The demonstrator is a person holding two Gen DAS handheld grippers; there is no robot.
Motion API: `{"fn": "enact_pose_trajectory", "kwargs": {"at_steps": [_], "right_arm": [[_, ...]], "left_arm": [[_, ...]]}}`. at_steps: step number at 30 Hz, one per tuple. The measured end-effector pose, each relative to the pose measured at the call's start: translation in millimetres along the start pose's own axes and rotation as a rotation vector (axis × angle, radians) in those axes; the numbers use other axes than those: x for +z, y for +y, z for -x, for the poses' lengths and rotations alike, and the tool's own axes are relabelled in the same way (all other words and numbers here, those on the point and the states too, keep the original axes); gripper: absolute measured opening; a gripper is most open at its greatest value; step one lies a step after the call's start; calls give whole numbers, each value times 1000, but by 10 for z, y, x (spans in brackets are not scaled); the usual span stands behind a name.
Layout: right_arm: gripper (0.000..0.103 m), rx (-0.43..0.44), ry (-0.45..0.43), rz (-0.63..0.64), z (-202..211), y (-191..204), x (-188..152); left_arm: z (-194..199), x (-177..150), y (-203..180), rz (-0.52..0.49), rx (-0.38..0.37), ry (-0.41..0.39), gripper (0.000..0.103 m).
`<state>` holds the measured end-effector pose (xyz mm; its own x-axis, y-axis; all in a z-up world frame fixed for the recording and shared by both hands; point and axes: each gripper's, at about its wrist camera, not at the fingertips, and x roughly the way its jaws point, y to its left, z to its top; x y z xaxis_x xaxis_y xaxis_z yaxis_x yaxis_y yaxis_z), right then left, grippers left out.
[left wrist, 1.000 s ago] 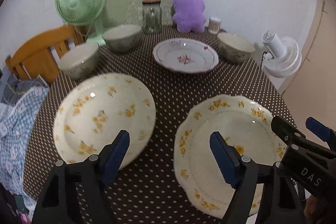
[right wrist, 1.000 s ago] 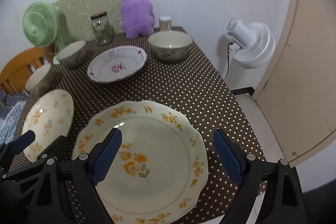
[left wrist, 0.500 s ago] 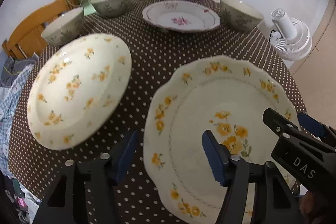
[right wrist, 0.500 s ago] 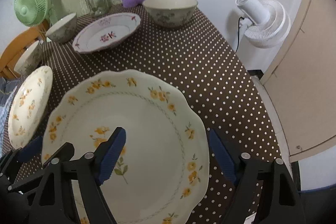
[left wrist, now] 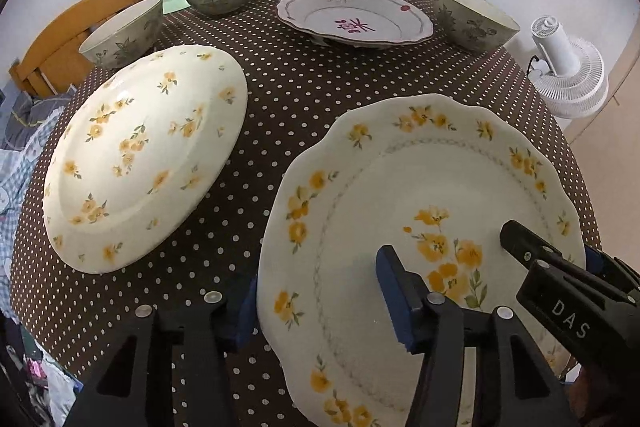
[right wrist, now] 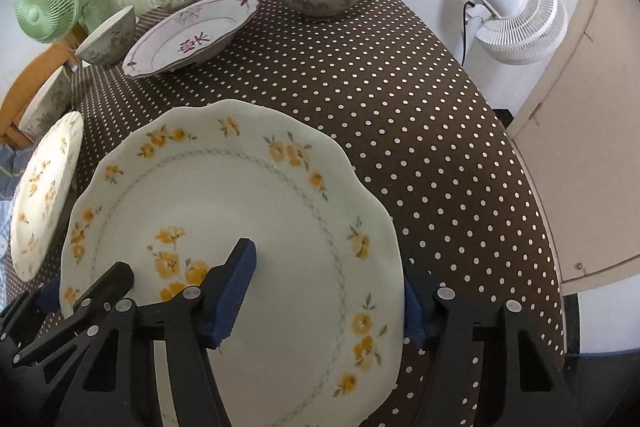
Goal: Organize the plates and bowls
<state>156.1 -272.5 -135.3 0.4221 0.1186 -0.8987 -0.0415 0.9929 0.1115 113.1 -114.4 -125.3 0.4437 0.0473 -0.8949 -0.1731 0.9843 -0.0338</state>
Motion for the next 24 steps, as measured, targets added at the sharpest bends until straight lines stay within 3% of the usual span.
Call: {"fn": "enact_pose_trajectory", "kwargs": {"at_steps": [8, 24], "right_arm": [[64, -5, 18, -12, -31, -5, 128], [64, 14, 1, 39, -178, 166, 503]], "left_arm": [[8, 80, -32, -31, 35, -11, 56], [-136, 379, 46, 11, 75, -28, 56]]}}
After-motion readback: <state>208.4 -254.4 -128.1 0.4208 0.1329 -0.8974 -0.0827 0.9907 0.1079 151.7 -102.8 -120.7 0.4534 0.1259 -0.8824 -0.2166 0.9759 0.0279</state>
